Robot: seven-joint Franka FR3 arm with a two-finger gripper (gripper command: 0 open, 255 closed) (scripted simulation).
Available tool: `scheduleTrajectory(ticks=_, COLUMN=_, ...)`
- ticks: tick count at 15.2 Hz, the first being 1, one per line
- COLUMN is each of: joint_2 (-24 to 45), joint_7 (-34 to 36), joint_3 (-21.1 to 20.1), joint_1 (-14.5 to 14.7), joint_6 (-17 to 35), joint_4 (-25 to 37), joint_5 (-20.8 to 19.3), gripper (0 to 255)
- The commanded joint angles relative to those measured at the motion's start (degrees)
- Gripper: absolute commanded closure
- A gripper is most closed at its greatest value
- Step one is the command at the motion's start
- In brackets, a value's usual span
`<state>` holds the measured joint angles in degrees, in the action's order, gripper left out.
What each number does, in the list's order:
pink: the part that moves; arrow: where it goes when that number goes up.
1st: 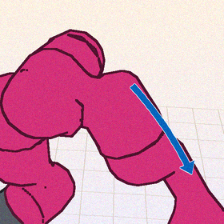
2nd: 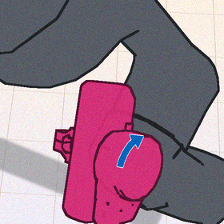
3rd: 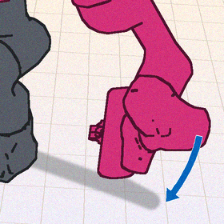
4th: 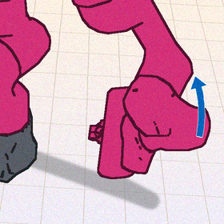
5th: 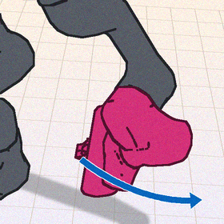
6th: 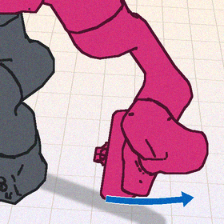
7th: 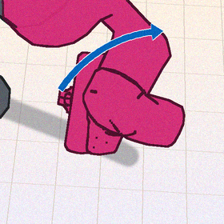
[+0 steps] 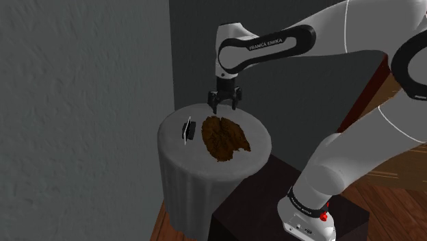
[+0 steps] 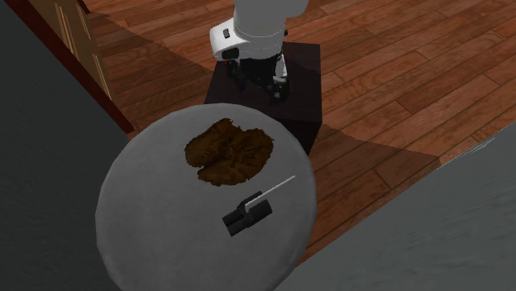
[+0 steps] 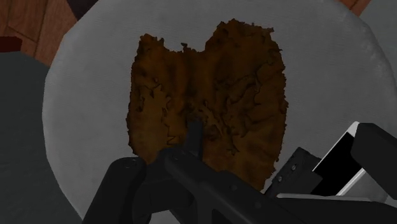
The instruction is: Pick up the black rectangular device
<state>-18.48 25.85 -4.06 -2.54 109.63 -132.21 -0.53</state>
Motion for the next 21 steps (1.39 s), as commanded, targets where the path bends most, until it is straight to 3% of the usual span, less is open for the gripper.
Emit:
scheduleTrajectory(ticks=1, joint_2=3.75, joint_7=3.29, joint_3=-0.81, joint_1=-0.06, joint_6=3.11, joint_4=0.98, joint_5=0.41, gripper=0)
scheduleTrajectory(ticks=11, joint_2=25.07, joint_7=16.03, joint_3=-1.32, joint_1=-0.77, joint_6=13.87, joint_4=13.04, joint_5=-0.05, gripper=0)
scheduleTrajectory(ticks=21, joint_2=46.66, joint_7=26.11, joint_3=0.90, joint_1=-0.50, joint_6=17.99, joint_4=32.33, joint_5=0.19, gripper=0)
